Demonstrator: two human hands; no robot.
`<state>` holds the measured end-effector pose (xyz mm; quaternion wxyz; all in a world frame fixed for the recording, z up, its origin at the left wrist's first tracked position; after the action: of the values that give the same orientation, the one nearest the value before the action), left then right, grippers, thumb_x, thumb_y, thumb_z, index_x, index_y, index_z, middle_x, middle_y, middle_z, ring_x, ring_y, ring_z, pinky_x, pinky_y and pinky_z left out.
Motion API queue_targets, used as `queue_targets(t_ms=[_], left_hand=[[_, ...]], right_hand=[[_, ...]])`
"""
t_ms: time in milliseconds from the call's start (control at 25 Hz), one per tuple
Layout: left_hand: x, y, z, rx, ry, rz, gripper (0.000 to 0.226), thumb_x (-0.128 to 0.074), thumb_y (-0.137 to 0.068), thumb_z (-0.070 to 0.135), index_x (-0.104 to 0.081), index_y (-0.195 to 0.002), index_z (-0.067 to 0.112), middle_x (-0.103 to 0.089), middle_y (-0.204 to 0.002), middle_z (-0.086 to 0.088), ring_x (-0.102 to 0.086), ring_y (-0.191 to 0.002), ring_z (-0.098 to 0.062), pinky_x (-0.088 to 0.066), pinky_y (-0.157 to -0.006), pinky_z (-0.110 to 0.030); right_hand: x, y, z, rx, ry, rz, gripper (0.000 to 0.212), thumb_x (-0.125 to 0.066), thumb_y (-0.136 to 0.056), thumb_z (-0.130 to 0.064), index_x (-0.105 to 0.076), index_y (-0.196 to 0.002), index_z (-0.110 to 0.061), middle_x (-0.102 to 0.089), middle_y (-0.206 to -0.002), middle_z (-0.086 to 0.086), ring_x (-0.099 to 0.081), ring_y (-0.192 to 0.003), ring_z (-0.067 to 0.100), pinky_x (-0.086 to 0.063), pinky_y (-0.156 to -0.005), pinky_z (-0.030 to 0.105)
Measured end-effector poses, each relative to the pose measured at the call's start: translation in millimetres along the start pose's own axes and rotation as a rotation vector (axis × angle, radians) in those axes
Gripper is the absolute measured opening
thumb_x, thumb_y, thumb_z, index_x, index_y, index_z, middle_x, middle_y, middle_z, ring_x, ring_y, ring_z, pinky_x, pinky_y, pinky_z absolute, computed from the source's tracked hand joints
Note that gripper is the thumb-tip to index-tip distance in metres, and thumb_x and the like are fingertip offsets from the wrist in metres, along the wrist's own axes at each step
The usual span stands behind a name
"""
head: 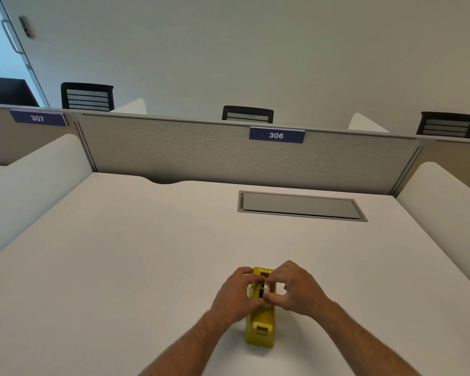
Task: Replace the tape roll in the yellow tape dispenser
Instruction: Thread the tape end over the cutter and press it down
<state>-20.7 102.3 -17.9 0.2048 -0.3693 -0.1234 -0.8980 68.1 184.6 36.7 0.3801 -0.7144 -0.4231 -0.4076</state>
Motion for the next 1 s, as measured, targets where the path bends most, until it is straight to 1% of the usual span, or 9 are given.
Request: queue_targets(t_ms=[160, 320, 520, 720, 840, 1000], left_hand=[[1.6, -0.4, 0.5, 0.0, 0.014, 0.007, 0.061, -0.076, -0.069, 0.058, -0.059, -0.125, 0.042, -0.045, -0.142, 0.012, -0.051, -0.114, -0.009, -0.049, -0.096, -0.031], [1.3, -0.6, -0.7, 0.019, 0.02, -0.002, 0.066, -0.078, -0.066, 0.059, -0.059, -0.126, 0.041, -0.044, -0.143, 0.012, -0.051, -0.119, -0.012, -0.049, -0.099, -0.035], [2.9, -0.8, 1.9, 0.002, 0.015, 0.0, 0.063, -0.076, -0.069, 0.058, -0.059, -0.126, 0.039, -0.045, -0.142, 0.011, -0.051, -0.118, -0.012, -0.05, -0.099, -0.035], [2.7, -0.8, 0.7, 0.016, 0.012, -0.003, 0.066, -0.079, -0.067, 0.057, -0.059, -0.127, 0.038, -0.044, -0.143, 0.01, -0.051, -0.12, -0.013, -0.049, -0.099, -0.034], [2.0, -0.8, 1.3, 0.007, 0.011, -0.002, 0.064, -0.077, -0.068, 0.058, -0.059, -0.127, 0.038, -0.045, -0.143, 0.01, -0.051, -0.119, -0.012, -0.049, -0.099, -0.034], [2.4, -1.5, 1.5, 0.003, -0.011, -0.004, 0.064, -0.078, -0.069, 0.056, -0.058, -0.128, 0.038, -0.044, -0.143, 0.01, -0.051, -0.119, -0.012, -0.049, -0.1, -0.033]], right_hand=[[-1.7, -0.9, -1.1, 0.018, -0.038, -0.013, 0.023, -0.065, -0.083, -0.046, -0.076, -0.098, -0.032, -0.071, -0.097, -0.015, -0.051, -0.095, 0.004, -0.053, -0.069, 0.025], [1.2, -0.5, -2.6, 0.034, -0.045, 0.016, 0.013, -0.068, -0.085, -0.035, -0.077, -0.093, -0.03, -0.074, -0.09, -0.015, -0.053, -0.087, 0.003, -0.052, -0.066, 0.025], [3.9, 1.4, -6.7, 0.048, 0.007, 0.018, 0.025, -0.063, -0.079, -0.049, -0.076, -0.094, -0.033, -0.075, -0.088, -0.017, -0.054, -0.084, 0.003, -0.048, -0.061, 0.018], [6.5, -0.6, -6.2, 0.042, 0.014, 0.018, 0.015, -0.064, -0.085, -0.039, -0.076, -0.092, -0.035, -0.075, -0.083, -0.016, -0.053, -0.08, 0.002, -0.047, -0.06, 0.02], [5.3, -0.3, -7.7, 0.051, 0.032, -0.004, 0.018, -0.06, -0.084, -0.045, -0.075, -0.09, -0.036, -0.073, -0.081, -0.016, -0.053, -0.079, 0.002, -0.048, -0.06, 0.022], [1.9, 1.9, -13.1, 0.097, 0.132, -0.028, 0.029, -0.059, -0.08, -0.052, -0.073, -0.098, -0.034, -0.073, -0.084, -0.014, -0.058, -0.083, 0.007, -0.054, -0.061, 0.028]])
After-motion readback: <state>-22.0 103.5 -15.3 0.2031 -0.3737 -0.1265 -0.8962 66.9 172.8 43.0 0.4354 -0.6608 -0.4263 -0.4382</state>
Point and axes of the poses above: each hand's wrist, its own y-axis away from the middle knuckle, its own x-axis out of the back of the hand, z = x × y, the point moved 10 cm from there along -y, towards the middle knuckle
